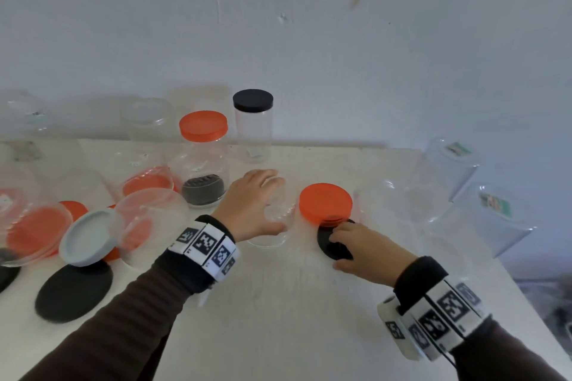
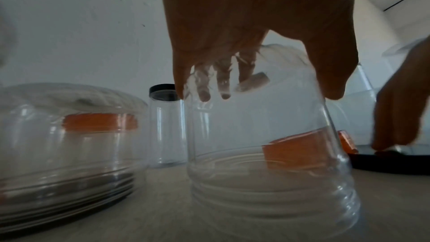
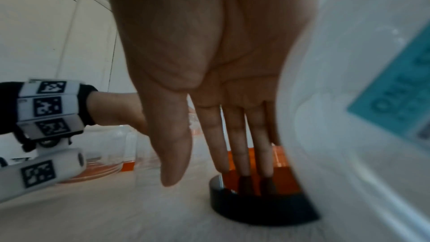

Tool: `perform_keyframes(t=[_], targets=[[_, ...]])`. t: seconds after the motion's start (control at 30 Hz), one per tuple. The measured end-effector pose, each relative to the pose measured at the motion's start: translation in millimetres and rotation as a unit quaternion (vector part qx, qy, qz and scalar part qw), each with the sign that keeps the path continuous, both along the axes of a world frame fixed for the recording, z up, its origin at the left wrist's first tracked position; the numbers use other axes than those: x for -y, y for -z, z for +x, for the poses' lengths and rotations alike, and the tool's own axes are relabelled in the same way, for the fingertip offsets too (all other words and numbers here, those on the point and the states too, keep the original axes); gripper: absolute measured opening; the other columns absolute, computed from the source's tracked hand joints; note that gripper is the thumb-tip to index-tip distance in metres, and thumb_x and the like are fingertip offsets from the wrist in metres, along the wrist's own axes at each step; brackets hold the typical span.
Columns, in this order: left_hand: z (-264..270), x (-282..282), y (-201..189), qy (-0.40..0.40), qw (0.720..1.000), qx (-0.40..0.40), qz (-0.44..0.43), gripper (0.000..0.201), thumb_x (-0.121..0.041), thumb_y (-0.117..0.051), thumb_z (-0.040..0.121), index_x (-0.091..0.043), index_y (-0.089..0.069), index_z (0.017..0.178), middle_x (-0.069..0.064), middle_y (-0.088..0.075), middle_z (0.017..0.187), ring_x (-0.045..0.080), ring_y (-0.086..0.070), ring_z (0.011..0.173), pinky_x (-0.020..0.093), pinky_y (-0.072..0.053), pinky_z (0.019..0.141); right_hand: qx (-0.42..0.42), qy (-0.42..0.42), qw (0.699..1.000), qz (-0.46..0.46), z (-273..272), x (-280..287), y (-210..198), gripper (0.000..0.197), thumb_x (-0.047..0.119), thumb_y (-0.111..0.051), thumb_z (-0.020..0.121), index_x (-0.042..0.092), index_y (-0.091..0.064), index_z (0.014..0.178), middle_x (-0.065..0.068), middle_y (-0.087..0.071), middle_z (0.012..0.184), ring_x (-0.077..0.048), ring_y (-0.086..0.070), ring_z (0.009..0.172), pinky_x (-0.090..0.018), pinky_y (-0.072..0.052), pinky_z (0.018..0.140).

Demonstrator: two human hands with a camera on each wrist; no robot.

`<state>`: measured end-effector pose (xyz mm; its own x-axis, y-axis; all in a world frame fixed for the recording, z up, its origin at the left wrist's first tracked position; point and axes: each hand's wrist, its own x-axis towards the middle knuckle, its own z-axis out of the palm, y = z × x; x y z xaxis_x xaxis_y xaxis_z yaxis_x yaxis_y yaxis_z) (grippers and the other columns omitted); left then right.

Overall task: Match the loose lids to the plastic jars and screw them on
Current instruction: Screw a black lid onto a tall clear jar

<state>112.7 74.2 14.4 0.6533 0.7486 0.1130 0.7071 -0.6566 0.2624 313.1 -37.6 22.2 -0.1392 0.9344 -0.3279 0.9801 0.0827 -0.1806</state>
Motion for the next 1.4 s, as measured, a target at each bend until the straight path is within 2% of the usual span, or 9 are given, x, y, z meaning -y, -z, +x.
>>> perform_keyframes(t=[0.27, 0.43, 0.57, 0.67, 0.8, 0.9, 0.97, 1.1, 1.4], targets=[[-18.7, -7.0, 1.1, -0.051, 0.999, 0.005, 0.009, 0.085, -0.050, -0.073, 0.069, -0.018, -0.036, 0.139, 0.001, -0.030, 0.147, 0.020, -0.025, 0.136, 0.039, -0.024, 0.112, -0.004, -0.076, 0.997, -0.022, -8.0, 16.2, -0.3, 0.050, 0.034, -0.053, 0.092, 0.017, -0.040, 0.137, 0.001, -0.036, 0.143, -0.018, -0.036, 0.127, -0.030, -0.036, 0.103], [-17.4, -5.0, 0.1, -0.057, 0.998, -0.025, 0.005, 0.085, -0.051, -0.069, 0.073, -0.017, -0.031, 0.142, 0.002, -0.024, 0.150, 0.021, -0.018, 0.139, 0.042, -0.020, 0.113, -0.040, -0.101, 0.994, -0.003, -8.7, 23.7, 0.1, 0.046, 0.032, -0.054, 0.092, 0.018, -0.044, 0.134, 0.005, -0.040, 0.140, -0.014, -0.039, 0.126, -0.028, -0.037, 0.102], [-9.5, 8.4, -8.5, -0.025, 0.999, -0.032, 0.026, 0.080, -0.048, -0.065, 0.079, -0.017, -0.028, 0.143, 0.003, -0.016, 0.154, 0.022, -0.006, 0.143, 0.047, -0.011, 0.116, -0.100, -0.009, 0.988, 0.121, 10.5, 24.0, -11.9, 0.047, 0.035, -0.055, 0.091, 0.025, -0.042, 0.135, 0.009, -0.032, 0.146, -0.010, -0.028, 0.133, -0.028, -0.033, 0.107], [5.3, 30.2, -16.3, 0.063, 0.995, 0.057, 0.051, 0.066, -0.038, -0.067, 0.082, -0.016, -0.039, 0.138, 0.002, -0.028, 0.149, 0.018, -0.016, 0.139, 0.033, -0.015, 0.113, -0.058, 0.101, 0.974, 0.197, 28.5, 18.8, -20.4, 0.060, 0.042, -0.053, 0.090, 0.023, -0.029, 0.142, 0.002, -0.017, 0.152, -0.018, -0.015, 0.138, -0.033, -0.028, 0.109], [33.7, 51.8, -9.4, 0.168, 0.984, 0.055, -0.003, 0.060, -0.035, -0.066, 0.083, -0.016, -0.043, 0.135, -0.002, -0.036, 0.143, 0.011, -0.025, 0.133, 0.018, -0.017, 0.107, 0.002, 0.191, 0.972, 0.136, 37.2, 13.1, -12.6, 0.078, 0.053, -0.053, 0.086, 0.021, -0.015, 0.146, -0.009, -0.002, 0.153, -0.035, -0.014, 0.137, -0.042, -0.028, 0.108], [52.9, 55.2, 0.5, 0.202, 0.978, -0.018, -0.040, 0.064, -0.035, -0.067, 0.082, -0.017, -0.040, 0.137, -0.002, -0.036, 0.144, 0.012, -0.026, 0.133, 0.026, -0.022, 0.110, -0.009, 0.218, 0.972, 0.090, 34.6, 14.5, -6.3, 0.086, 0.055, -0.054, 0.085, 0.024, -0.005, 0.147, -0.015, 0.002, 0.153, -0.042, -0.024, 0.131, -0.044, -0.031, 0.105], [61.6, 54.4, 4.5, 0.206, 0.975, -0.065, -0.057, 0.069, -0.037, -0.068, 0.081, -0.017, -0.037, 0.138, 0.000, -0.032, 0.146, 0.015, -0.026, 0.134, 0.028, -0.024, 0.109, -0.013, 0.238, 0.967, 0.085, 32.9, 14.8, -5.4, 0.094, 0.056, -0.057, 0.083, 0.025, 0.004, 0.148, -0.020, -0.002, 0.151, -0.043, -0.030, 0.127, -0.044, -0.034, 0.102], [71.5, 51.7, 10.9, 0.218, 0.963, -0.139, -0.074, 0.080, -0.041, -0.071, 0.076, -0.017, -0.031, 0.141, 0.003, -0.027, 0.147, 0.019, -0.024, 0.133, 0.031, -0.026, 0.109, 0.004, 0.270, 0.960, 0.076, 30.7, 13.0, -3.6, 0.103, 0.060, -0.058, 0.079, 0.022, 0.010, 0.147, -0.025, -0.027, 0.136, -0.039, -0.042, 0.115, -0.041, -0.038, 0.097], [76.1, 49.4, 18.8, 0.206, 0.958, -0.191, -0.051, 0.082, -0.043, -0.072, 0.074, -0.022, -0.031, 0.142, 0.002, -0.035, 0.141, 0.019, -0.022, 0.131, 0.034, -0.027, 0.107, -0.063, 0.271, 0.954, 0.113, 31.1, 15.5, -2.3, 0.087, 0.045, -0.061, 0.083, 0.024, -0.004, 0.146, -0.019, -0.031, 0.131, -0.037, -0.042, 0.113, -0.039, -0.040, 0.093]])
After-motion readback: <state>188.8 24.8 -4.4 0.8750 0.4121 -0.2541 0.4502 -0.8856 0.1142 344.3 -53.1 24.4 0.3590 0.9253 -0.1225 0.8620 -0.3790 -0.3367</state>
